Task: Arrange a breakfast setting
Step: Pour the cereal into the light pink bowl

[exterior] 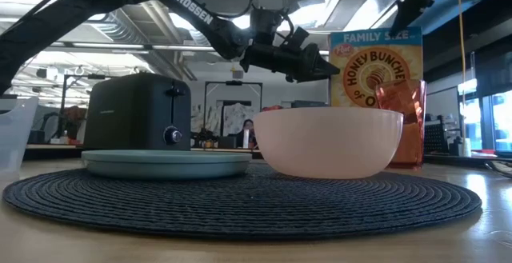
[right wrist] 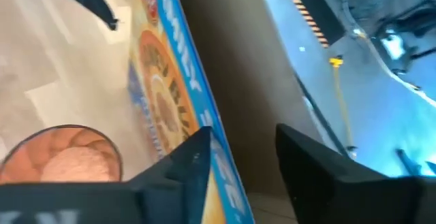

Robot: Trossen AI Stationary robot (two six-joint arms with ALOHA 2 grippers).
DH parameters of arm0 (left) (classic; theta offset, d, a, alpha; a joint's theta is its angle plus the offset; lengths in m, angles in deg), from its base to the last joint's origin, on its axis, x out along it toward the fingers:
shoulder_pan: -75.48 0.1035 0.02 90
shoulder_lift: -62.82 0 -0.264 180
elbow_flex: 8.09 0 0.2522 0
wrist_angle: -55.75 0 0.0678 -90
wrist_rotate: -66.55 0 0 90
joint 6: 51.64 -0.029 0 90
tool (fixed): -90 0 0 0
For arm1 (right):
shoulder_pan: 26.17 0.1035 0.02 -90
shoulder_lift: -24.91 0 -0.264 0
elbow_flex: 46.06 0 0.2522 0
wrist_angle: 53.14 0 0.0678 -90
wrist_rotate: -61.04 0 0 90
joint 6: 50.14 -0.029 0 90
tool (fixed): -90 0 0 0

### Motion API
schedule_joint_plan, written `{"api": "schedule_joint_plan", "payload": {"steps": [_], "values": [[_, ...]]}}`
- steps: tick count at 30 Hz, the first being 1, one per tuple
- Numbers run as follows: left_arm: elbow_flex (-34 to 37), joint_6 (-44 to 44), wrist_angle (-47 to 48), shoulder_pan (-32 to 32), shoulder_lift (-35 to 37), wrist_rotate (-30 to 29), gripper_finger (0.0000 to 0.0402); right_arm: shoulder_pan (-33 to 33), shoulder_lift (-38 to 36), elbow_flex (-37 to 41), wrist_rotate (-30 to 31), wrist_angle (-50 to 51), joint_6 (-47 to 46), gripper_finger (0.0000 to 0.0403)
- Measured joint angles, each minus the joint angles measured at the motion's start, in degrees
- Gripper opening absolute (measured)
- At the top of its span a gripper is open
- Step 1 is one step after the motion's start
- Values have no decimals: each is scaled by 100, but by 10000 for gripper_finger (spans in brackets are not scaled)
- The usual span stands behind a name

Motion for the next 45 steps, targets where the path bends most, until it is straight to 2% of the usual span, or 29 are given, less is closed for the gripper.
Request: {"api": "schedule_joint_plan", "payload": {"steps": [8, 12, 14, 18, 26, 32, 40, 45], "values": [[0, -91, 13, -51, 2, -26, 325, -154, 372, -3, -217, 85, 71, 75], [0, -104, 94, -107, 10, -500, 325, -146, 402, -3, -703, -28, 219, 19], [0, -106, 173, -118, 11, -711, 325, -146, 375, -3, -951, -114, 241, 7], [4, -106, 292, -118, 11, -734, 325, -146, 251, -56, -990, -132, 361, 4], [3, -104, 282, -116, 11, -714, 325, -146, -328, -108, -1772, -467, 1062, 1], [2, -102, 251, -109, 11, -132, 325, -146, -502, -101, -2234, -909, 1395, 0], [3, -512, 248, -114, 11, -80, 325, -146, -498, -98, -3122, -1186, 1737, 0], [4, -680, 361, -105, 11, 340, 324, -148, -531, -95, -3431, -1467, 1718, 0]]}}
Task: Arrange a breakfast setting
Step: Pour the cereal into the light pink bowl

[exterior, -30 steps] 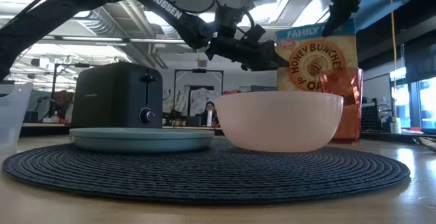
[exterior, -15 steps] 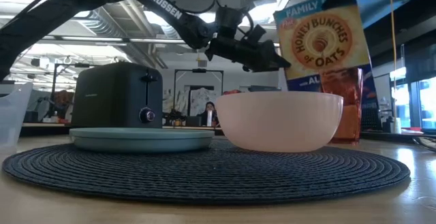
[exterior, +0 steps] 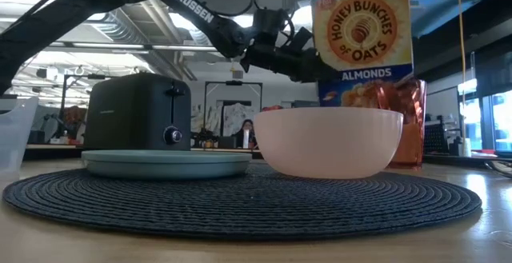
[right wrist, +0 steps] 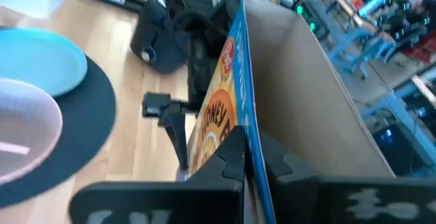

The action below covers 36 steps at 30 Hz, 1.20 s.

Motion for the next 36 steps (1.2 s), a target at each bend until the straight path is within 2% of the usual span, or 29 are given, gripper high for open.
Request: {"api": "schedule_joint_plan", "payload": {"steps": [6, 15, 19, 22, 31, 36], "values": [[-2, -4, 27, -94, 7, 174, 294, -2, -167, 2, -230, -170, -196, 0], [-2, -150, 407, -254, 257, -189, 169, -2, -480, 2, -237, -54, -611, 1], [-2, -216, 903, -262, 514, -514, 137, -2, -561, 2, -223, 58, -768, 6], [2, -355, 1429, -262, 742, -723, 130, -2, -573, 0, -272, 302, -904, 37], [0, -857, 3197, -322, 1435, -1649, 128, 5, -273, -2, -439, 480, -1355, 197], [0, -866, 3896, -343, 1715, -1985, 128, 237, -37, -2, -505, 467, -1389, 215]]}}
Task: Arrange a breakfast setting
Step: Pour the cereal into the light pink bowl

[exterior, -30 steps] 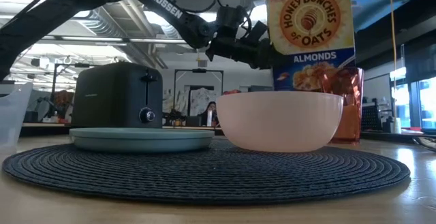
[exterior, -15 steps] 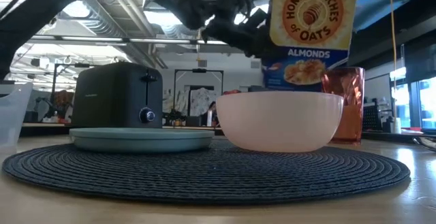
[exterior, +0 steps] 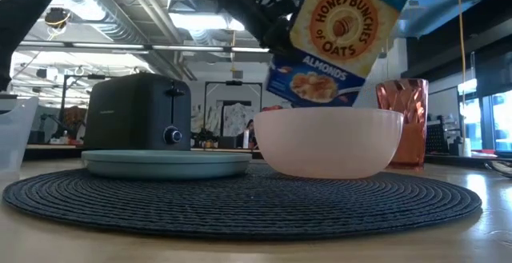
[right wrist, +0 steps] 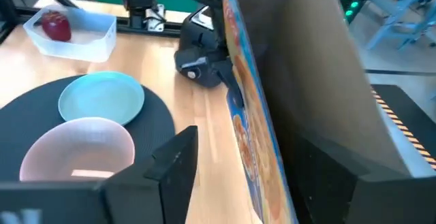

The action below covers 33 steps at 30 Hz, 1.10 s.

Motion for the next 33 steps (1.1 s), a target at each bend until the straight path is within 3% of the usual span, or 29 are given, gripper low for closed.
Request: {"api": "schedule_joint_plan", "payload": {"steps": [2, 12, 18, 25, 33], "values": [[0, 10, 161, 0, 44, -38, 128, 314, 143, 0, 209, -96, 0, 205], [0, 21, 464, -229, 53, -157, 128, 1773, 804, 0, 2375, -1040, -139, 118], [0, 8, 806, -310, 294, -368, 128, 2010, 914, 0, 2259, -1019, -187, 13], [0, 224, 1072, -429, 703, -432, 143, 2404, 748, 0, 2317, -1567, -543, 3], [-13, 174, 1827, -410, 970, -40, 230, 2476, 395, 154, 1742, -2118, -761, 0]]}}
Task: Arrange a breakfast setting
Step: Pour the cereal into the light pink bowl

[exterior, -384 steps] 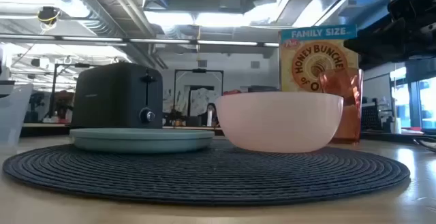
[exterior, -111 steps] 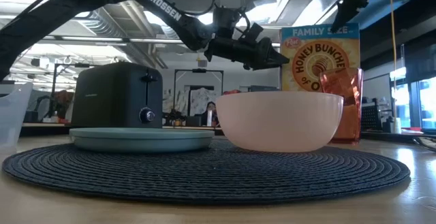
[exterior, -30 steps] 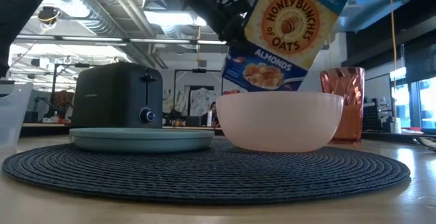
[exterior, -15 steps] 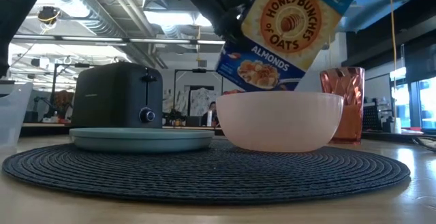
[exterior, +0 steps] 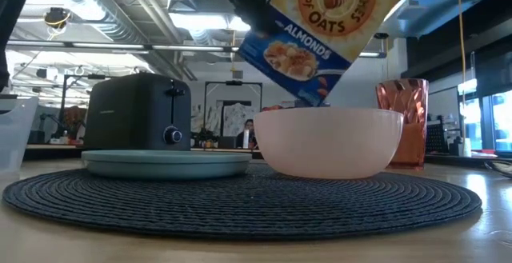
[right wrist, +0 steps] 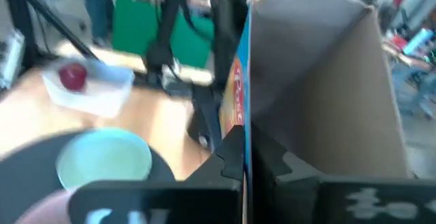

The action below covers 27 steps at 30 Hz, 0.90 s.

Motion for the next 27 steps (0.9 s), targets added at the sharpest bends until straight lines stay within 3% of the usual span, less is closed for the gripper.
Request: {"api": "schedule_joint_plan", "payload": {"steps": [7, 13, 19, 27], "values": [[2, -13, 596, 27, -6, 9, 295, -9, -215, 60, -243, -179, -31, 0], [2, 62, 377, 91, -8, 516, 311, -9, -363, 60, -622, -447, -112, 0], [7, 230, 227, 136, -13, 752, 285, -9, -451, 60, -736, -405, -120, 0], [7, 61, 734, 35, 194, 89, 219, -11, -464, 254, -1303, -193, -143, 0]]}}
